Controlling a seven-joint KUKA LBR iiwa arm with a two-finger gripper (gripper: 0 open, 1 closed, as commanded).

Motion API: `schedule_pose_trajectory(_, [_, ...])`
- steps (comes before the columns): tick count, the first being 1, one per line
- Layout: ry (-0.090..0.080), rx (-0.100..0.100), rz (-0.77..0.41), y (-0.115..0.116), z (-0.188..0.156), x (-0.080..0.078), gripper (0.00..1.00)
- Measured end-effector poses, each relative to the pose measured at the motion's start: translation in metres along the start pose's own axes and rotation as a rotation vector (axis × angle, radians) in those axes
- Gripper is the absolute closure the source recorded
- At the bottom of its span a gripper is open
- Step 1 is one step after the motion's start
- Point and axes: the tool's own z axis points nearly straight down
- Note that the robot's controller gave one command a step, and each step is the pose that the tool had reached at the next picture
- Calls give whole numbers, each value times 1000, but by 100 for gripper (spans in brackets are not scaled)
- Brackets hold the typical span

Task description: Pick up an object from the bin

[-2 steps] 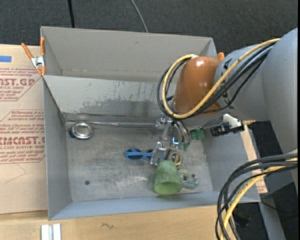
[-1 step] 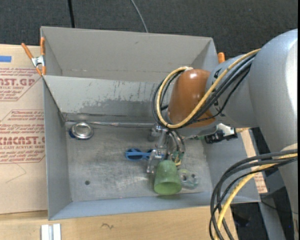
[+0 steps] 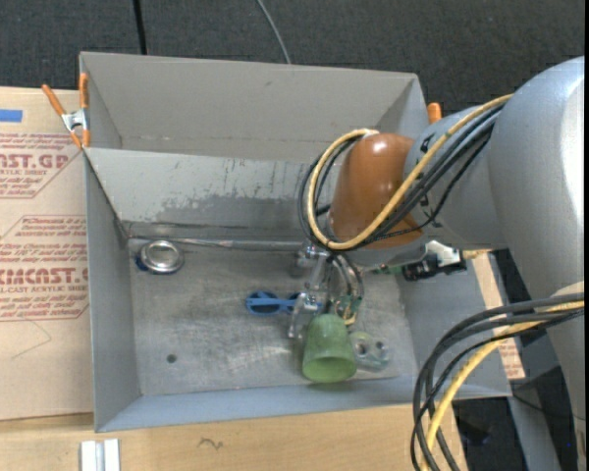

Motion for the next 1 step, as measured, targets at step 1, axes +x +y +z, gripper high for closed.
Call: schedule_pose_trajectory(1, [4,-1,-1,1,-2,0,100])
